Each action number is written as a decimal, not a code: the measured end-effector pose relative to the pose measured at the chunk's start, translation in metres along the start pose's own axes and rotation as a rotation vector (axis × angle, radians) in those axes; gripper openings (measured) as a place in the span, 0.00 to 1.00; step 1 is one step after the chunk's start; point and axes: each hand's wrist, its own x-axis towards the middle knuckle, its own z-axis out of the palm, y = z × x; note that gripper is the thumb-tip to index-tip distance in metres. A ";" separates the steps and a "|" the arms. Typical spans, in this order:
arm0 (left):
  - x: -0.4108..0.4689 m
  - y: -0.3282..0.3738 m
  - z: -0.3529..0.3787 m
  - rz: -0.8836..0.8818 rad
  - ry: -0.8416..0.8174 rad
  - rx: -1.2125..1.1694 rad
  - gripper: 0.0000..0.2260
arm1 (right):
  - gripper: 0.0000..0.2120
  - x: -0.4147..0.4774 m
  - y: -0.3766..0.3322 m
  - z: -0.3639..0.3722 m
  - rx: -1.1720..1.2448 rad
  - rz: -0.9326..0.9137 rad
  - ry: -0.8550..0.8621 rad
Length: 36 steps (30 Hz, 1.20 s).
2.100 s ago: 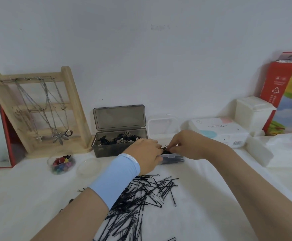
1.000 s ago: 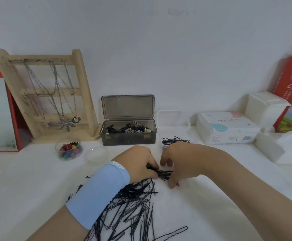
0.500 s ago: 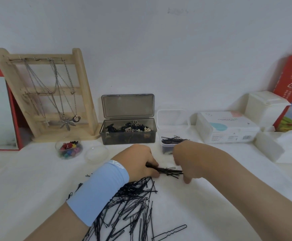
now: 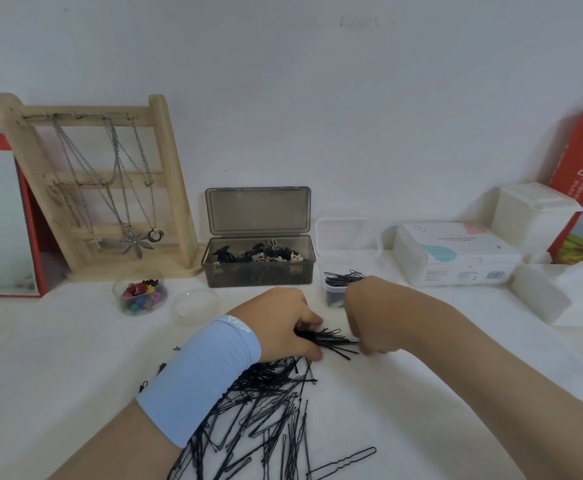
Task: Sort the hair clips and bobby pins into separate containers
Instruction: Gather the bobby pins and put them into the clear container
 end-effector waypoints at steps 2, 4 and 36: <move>0.001 0.004 0.002 0.013 0.000 -0.018 0.20 | 0.15 0.002 -0.004 0.000 -0.032 -0.019 0.065; 0.001 0.007 0.003 0.044 0.014 -0.035 0.15 | 0.05 0.000 -0.004 -0.001 -0.003 -0.013 0.109; -0.002 0.007 -0.002 0.008 0.118 0.043 0.11 | 0.11 -0.004 -0.010 0.000 0.224 -0.115 0.287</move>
